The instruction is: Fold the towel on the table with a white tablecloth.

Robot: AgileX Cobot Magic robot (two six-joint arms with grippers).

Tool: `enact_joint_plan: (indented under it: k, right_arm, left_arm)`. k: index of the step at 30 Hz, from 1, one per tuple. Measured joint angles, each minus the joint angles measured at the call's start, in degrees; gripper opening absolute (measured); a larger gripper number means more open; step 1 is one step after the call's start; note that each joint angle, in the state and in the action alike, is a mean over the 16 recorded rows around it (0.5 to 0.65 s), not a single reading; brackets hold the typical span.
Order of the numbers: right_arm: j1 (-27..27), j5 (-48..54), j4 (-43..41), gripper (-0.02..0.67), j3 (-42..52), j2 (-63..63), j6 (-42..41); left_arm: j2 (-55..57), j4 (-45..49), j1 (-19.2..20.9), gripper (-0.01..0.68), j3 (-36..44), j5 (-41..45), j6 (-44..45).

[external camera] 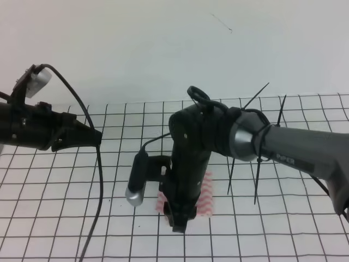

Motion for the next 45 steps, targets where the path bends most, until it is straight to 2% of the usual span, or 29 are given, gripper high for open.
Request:
enact_joint_plan:
  k: [4, 15, 19, 36, 45]
  right_arm:
    - [0.01, -2.42, -0.28, 0.275, 1.14, 0.02, 0.18]
    - [0.03, -6.22, -1.78, 0.121, 1.90, -0.18, 2.22]
    - [0.03, -6.34, -1.78, 0.089, 1.83, -0.66, 2.44]
    - [-0.08, -11.76, -1.57, 0.084, 1.71, -3.35, 3.30]
    - [-0.38, -7.27, -4.71, 0.124, 1.77, -4.63, 7.50]
  left_arm:
    - [0.00, -0.01, -0.40, -0.002, 0.00, 0.01, 0.08]
    - [0.00, -0.05, -0.45, -0.002, 0.00, -0.13, 0.14]
    - [0.00, -0.08, -0.45, -0.002, 0.00, -0.13, 0.18]
    - [0.00, -0.24, -0.45, -0.002, 0.00, -0.09, 0.19]
    - [0.70, -0.33, -0.99, -0.002, 0.00, 1.86, -1.26]
